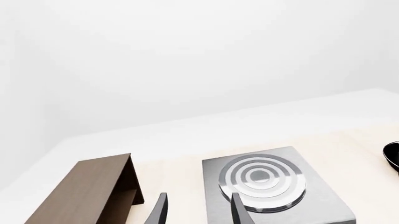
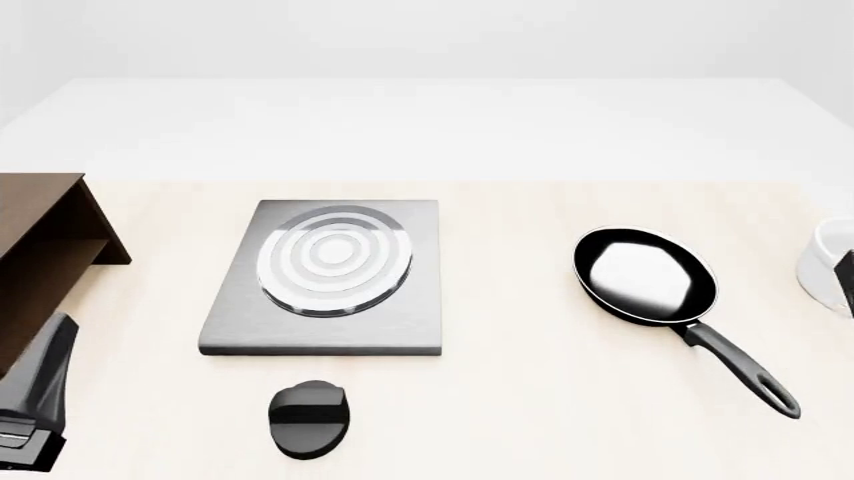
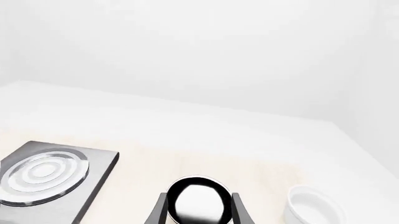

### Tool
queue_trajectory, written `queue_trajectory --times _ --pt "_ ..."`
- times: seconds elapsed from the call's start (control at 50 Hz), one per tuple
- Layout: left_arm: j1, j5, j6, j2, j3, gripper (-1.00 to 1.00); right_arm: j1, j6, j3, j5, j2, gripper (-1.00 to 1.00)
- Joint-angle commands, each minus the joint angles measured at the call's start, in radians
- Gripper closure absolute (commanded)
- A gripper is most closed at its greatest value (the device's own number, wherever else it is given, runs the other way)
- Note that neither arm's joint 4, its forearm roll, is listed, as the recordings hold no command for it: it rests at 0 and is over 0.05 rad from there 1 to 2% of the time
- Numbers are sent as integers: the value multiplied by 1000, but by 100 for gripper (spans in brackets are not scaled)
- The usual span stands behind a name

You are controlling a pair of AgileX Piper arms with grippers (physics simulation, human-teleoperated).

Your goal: Turn on the stove and put the frying pan on it.

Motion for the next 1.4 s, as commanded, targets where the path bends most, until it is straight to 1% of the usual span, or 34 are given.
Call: queue_trajectory --times 0.02,0.04,0.06,0.1,0.12,0.16,0.18,0.2,0.24,0.28,0.3,0.32,0.36,0.42,0.46,0.48,0.5,0.52,0.54,0.56,0.6,0.68,0.76,0.78,0.8,0.82,0.84,0.9,1.06,1.16,1.26,1.28,1.34,1.4 --pt "14 -22 16 -18 38 -100 31 -188 -257 118 314 -100" --pt "14 -22 16 -18 38 -100 20 -214 -242 110 341 -100" --pt "11 -20 18 -18 37 -100 10 -283 -206 84 370 -100" --pt "7 -14 7 -18 27 -100 -18 -316 -186 53 409 -100" --pt "7 -14 7 -18 27 -100 -18 -316 -186 52 410 -100" --pt "10 -15 9 -18 30 -100 -30 -347 -148 19 476 -100" --pt "9 -18 17 -18 36 -100 -28 -345 -141 5 509 -100" --pt "6 -21 18 -18 34 -100 -44 -359 -126 -16 543 -100" --pt "5 -21 21 -18 37 -100 -72 -384 -104 -56 576 -100" --pt "10 -17 18 -18 36 -100 -74 -380 -97 -82 599 -100" --pt "14 -15 20 -18 39 -100 -86 -400 -85 -100 601 -100" --pt "18 -14 24 -18 45 -100 -117 -422 -67 -138 616 -100" --pt "21 -11 23 -18 44 -100 -145 -420 -46 -192 677 -100" --pt "26 -5 16 -18 40 -100 -159 -424 -8 -259 739 -100" --pt "28 -3 12 -18 39 -100 -175 -444 22 -310 778 -100" --pt "28 -3 12 -18 39 -100 -175 -444 22 -311 779 -100" --pt "31 -1 9 -18 34 -100 -193 -456 38 -346 814 -100" --pt "31 -1 9 -18 34 -100 -193 -456 38 -347 814 -100" --pt "39 -1 8 -18 35 -100 -203 -478 64 -399 834 -100" --pt "46 2 -1 -18 34 -100 -224 -490 76 -426 861 -100" --pt "46 2 -2 -18 38 -100 -222 -481 92 -469 909 -100" --pt "49 7 -4 -18 37 -100 -230 -489 133 -552 976 -100" --pt "51 7 -3 -18 37 -100 -222 -487 156 -605 1023 -100" --pt "50 6 1 -18 41 -100 -219 -493 169 -644 1060 -100" --pt "55 6 0 -18 44 -100 -225 -531 193 -705 1107 -100" --pt "58 10 -8 -18 43 -100 -234 -531 200 -741 1139 -100" --pt "62 13 -14 -18 41 -100 -235 -514 193 -750 1168 -100" --pt "65 14 -17 -18 40 -100 -235 -521 209 -817 1232 -100" --pt "63 11 -12 -18 45 -100 -237 -520 227 -901 1319 -100" --pt "73 18 -23 -18 40 -100 -241 -516 226 -916 1336 -100" --pt "72 20 -23 -18 38 -100 -253 -526 234 -956 1374 -100" --pt "75 22 -21 -18 40 -100 -244 -501 222 -929 1370 -100" --pt "77 26 -24 -18 38 -100 -253 -498 224 -969 1424 -100" --pt "77 24 -17 -18 41 -100 -253 -493 228 -984 1442 -100"
